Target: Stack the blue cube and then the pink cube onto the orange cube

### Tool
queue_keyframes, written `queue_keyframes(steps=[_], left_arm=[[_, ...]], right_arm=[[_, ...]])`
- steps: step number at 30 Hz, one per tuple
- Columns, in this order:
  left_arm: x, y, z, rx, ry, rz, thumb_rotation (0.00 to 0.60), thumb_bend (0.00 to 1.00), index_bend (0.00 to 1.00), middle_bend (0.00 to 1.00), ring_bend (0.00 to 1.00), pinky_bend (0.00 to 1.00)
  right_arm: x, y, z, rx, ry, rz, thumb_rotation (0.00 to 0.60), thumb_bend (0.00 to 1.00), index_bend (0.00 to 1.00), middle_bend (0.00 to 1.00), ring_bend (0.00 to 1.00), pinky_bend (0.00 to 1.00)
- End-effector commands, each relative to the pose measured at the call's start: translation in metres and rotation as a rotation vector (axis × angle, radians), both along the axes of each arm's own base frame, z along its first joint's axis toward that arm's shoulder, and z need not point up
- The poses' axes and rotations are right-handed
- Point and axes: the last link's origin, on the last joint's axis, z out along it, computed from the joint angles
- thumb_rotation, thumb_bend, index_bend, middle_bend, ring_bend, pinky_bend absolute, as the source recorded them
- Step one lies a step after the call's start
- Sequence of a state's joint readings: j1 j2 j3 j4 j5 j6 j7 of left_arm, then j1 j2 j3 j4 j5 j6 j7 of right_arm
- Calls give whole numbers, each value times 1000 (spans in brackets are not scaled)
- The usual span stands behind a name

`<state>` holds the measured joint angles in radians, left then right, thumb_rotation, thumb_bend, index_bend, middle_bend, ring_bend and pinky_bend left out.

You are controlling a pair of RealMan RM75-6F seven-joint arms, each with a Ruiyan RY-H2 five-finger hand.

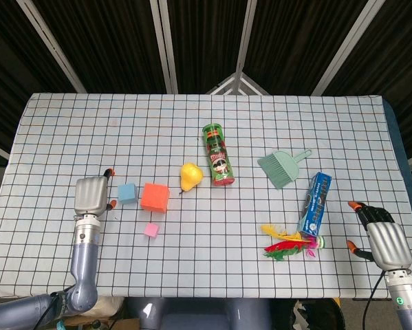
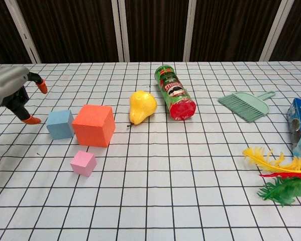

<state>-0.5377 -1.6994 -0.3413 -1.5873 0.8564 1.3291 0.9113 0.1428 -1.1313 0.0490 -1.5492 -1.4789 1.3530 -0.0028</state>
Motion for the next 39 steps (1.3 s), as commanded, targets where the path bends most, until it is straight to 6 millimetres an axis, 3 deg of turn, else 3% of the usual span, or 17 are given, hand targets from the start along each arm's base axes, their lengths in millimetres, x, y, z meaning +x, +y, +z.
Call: queue_keyframes(steps=[1, 21, 31, 39], left_arm=[[3, 4, -7, -12, 11, -1, 600, 218, 295, 916, 664, 761], [18, 7, -35, -55, 47, -41, 600, 217, 300, 921, 672, 764], [30, 4, -27, -5, 21, -80, 600, 217, 292, 921, 672, 764], [27, 10, -25, -9, 34, -56, 600, 218, 317, 926, 674, 764]], right_arm=[[-1, -1, 0, 0, 2, -4, 600, 298, 175, 197, 219, 188], [-1, -3, -1, 3, 7, -11, 600, 298, 175, 197, 219, 188], [0, -2, -1, 4, 1, -2, 600, 298, 175, 197, 219, 188], [1, -1, -3, 17, 0, -3, 600, 298, 175, 196, 219, 188]])
